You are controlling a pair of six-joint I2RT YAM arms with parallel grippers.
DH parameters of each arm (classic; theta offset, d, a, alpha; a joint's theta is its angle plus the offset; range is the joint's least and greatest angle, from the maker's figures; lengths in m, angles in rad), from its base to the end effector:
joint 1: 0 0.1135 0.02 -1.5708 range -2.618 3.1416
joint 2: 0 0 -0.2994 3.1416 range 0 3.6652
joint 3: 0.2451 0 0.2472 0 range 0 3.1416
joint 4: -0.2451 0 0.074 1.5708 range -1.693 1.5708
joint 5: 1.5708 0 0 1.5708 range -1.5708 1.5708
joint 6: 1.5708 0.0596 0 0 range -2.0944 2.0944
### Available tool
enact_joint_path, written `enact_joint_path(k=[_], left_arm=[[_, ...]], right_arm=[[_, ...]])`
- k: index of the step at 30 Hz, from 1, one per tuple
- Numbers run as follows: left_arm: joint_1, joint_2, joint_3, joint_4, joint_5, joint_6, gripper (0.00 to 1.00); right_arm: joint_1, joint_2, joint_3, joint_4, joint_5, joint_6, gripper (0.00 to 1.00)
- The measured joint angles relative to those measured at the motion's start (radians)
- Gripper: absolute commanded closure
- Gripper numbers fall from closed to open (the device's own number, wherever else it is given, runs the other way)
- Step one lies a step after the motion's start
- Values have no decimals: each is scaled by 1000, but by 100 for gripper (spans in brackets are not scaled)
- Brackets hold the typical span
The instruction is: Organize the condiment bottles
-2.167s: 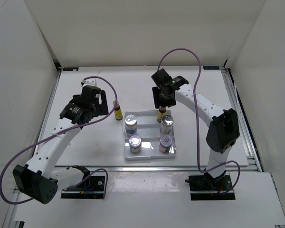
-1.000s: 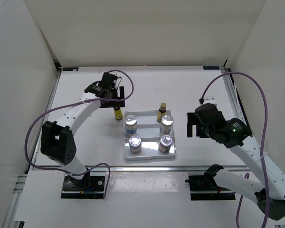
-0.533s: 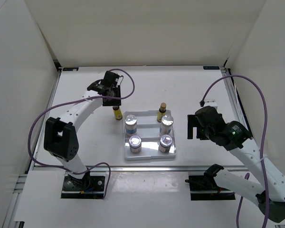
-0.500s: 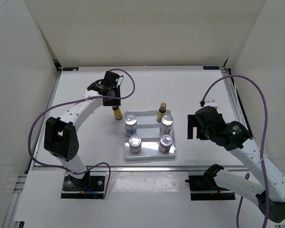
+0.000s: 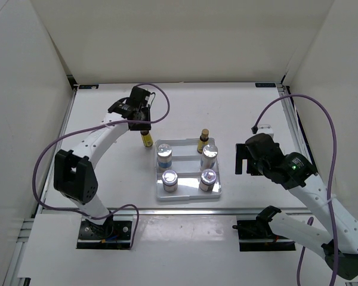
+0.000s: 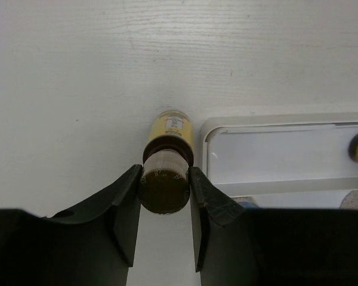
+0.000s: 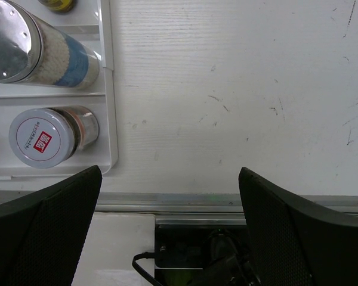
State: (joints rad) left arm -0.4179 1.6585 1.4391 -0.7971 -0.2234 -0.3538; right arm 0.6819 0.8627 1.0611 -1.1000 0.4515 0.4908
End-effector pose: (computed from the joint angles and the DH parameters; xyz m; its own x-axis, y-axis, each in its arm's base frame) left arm 0.3370 -0.1352 0.3058 -0.8292 -0.0015 -0.5590 0.0020 1.0000 -0.0057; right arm 0.1156 0.0603 0.3469 -0.7053 -0.0263 -0.7084 -0.0278 0.9996 -0.0094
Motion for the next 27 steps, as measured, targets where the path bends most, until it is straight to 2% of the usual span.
enact_joint_path(k=[12,23,27], left_arm=[[-177,-122,127,9,2,-13,89],[-227,32,120,27,-26,-14,89],[-234,32,105,68,-39,-15,89]], right_arm=[[0,-2,-13,2,0,0,2],[0,-2,-13,2,8,0,0],[0,-6,-13,2,12,1,0]])
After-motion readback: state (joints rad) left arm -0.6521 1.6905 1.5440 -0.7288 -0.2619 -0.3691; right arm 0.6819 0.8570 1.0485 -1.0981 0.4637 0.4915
